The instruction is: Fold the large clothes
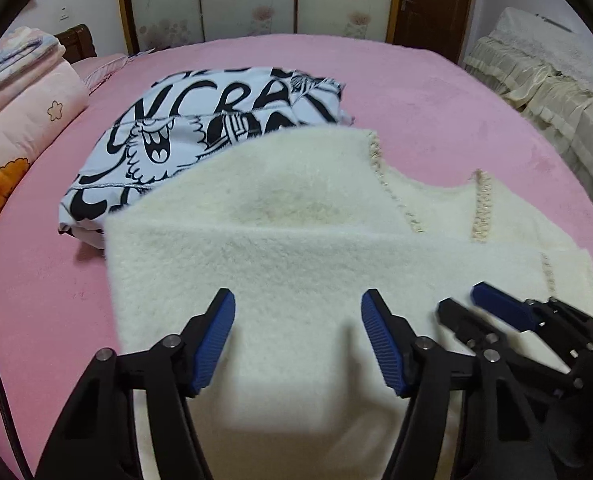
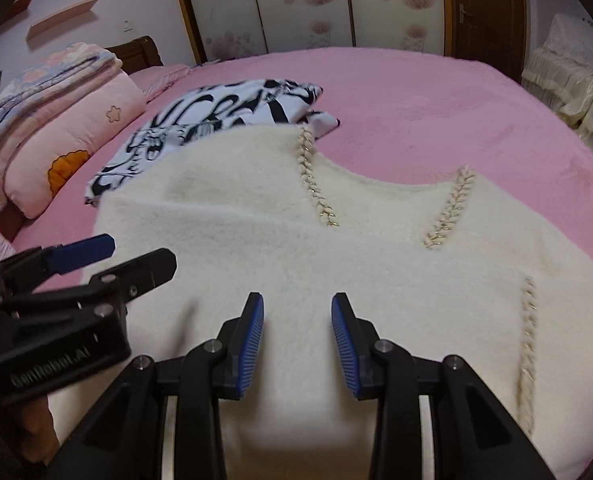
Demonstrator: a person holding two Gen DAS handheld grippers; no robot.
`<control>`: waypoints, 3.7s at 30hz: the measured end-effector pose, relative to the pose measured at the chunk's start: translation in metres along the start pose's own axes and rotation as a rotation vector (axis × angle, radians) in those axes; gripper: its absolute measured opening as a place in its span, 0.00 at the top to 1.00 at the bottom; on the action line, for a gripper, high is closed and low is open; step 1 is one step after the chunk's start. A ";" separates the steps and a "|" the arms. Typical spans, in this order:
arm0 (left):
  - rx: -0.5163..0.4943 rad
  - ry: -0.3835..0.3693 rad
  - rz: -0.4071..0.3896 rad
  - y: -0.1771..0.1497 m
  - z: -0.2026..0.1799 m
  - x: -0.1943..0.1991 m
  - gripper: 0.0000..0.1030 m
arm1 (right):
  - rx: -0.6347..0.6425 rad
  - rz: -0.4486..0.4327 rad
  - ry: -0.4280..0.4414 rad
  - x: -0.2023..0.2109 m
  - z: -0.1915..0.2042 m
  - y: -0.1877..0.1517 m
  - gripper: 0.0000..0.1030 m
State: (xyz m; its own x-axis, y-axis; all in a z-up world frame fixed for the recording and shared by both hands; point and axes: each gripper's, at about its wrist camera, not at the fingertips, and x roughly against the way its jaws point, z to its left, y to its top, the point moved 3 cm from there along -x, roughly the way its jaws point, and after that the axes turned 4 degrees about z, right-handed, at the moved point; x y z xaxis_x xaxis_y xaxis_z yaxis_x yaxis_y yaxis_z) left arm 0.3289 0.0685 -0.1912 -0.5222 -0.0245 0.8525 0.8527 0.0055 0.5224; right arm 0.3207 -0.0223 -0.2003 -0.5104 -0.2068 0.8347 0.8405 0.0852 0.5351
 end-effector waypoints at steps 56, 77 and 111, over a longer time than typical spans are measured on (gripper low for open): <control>-0.084 -0.072 -0.045 -0.056 0.019 0.176 0.26 | -0.242 -0.042 -0.099 0.176 -0.112 -0.067 0.68; -0.037 0.003 0.032 -0.209 0.065 0.240 0.26 | -0.202 -0.058 0.002 0.283 -0.107 -0.206 0.56; 0.123 -0.031 0.397 -0.374 0.128 0.146 0.26 | -0.241 0.392 0.036 0.226 -0.148 -0.386 0.77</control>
State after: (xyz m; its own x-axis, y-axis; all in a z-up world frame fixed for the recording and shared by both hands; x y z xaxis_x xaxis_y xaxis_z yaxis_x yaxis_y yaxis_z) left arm -0.0686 0.1906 -0.2604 -0.1551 0.0340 0.9873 0.9805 0.1276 0.1497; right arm -0.0917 -0.2458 -0.2375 -0.1426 -0.2379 0.9608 0.9893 -0.0644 0.1309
